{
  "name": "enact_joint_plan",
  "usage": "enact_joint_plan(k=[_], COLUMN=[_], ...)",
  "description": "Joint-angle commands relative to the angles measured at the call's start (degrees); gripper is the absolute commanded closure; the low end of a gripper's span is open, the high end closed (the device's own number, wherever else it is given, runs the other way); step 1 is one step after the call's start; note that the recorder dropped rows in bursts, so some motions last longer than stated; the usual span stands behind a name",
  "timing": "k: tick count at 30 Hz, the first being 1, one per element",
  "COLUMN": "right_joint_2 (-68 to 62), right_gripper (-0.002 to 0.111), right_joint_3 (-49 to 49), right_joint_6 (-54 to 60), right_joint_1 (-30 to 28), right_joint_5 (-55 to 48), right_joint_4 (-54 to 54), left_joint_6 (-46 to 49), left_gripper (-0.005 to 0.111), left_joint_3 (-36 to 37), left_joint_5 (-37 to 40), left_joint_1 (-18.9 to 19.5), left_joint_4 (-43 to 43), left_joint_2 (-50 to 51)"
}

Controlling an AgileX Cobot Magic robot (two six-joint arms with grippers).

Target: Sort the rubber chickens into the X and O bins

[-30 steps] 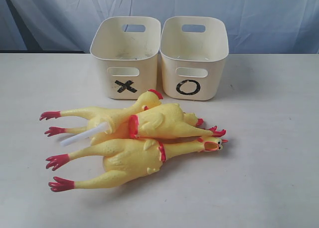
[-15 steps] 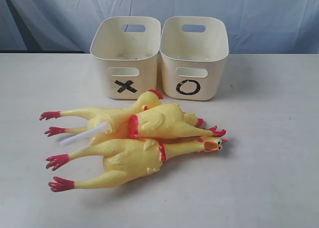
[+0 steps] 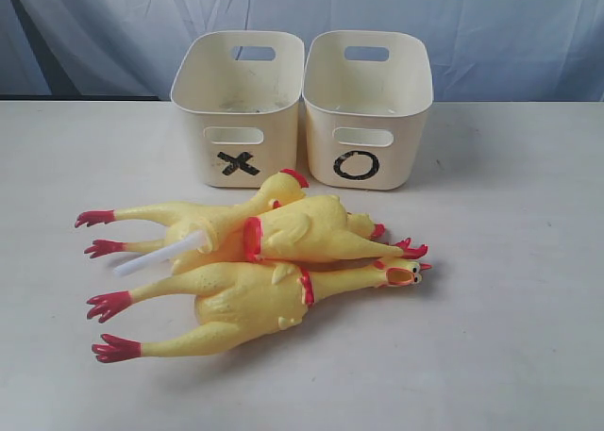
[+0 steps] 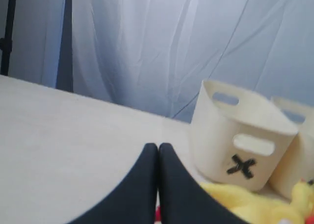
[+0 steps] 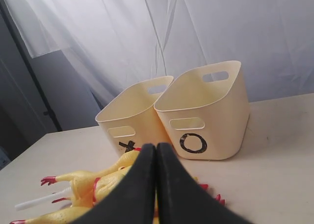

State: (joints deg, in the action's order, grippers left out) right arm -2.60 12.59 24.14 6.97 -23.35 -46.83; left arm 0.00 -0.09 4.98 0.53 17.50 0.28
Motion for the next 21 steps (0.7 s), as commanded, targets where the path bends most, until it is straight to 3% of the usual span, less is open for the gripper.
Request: enact_joint_plan(k=[1,3,5,11,18,21], right_joint_2=[-0.37,-0.37,-0.37,-0.37,-0.37,-0.37], right_gripper=[0.108,0.108,0.108,0.108,0.108,0.108], right_joint_3=[0.27,0.27,0.27,0.27,0.27,0.27], right_joint_6=[0.47,0.47,0.77,0.77,0.89,0.89], right_joint_1=[-0.12,-0.12,-0.12,-0.12,-0.12,-0.12], right_joint_5=[0.33,0.63,0.76,1.21,1.33,1.33], right_joint_4=[-0.1,-0.1,-0.1,-0.1,-0.1,-0.1], left_joint_6=[-1.37,-5.13,-5.34,-5.6,-11.6,-11.6], left_gripper=[0.107,0.107,0.107,0.107,0.107,0.107], left_joint_3=[0.09,0.09,-0.36,-7.8,-13.44,-15.6], left_joint_5=[-12.18,-14.35,-14.58,-7.53,-12.89,-5.97], left_joint_1=[-0.15,-0.15,-0.15,-0.15,-0.15,-0.15], left_joint_4=[10.06,15.34,14.95,14.71,23.08,18.63], left_joint_2=[-0.28,-0.28,-0.28,-0.28,-0.28,0.65])
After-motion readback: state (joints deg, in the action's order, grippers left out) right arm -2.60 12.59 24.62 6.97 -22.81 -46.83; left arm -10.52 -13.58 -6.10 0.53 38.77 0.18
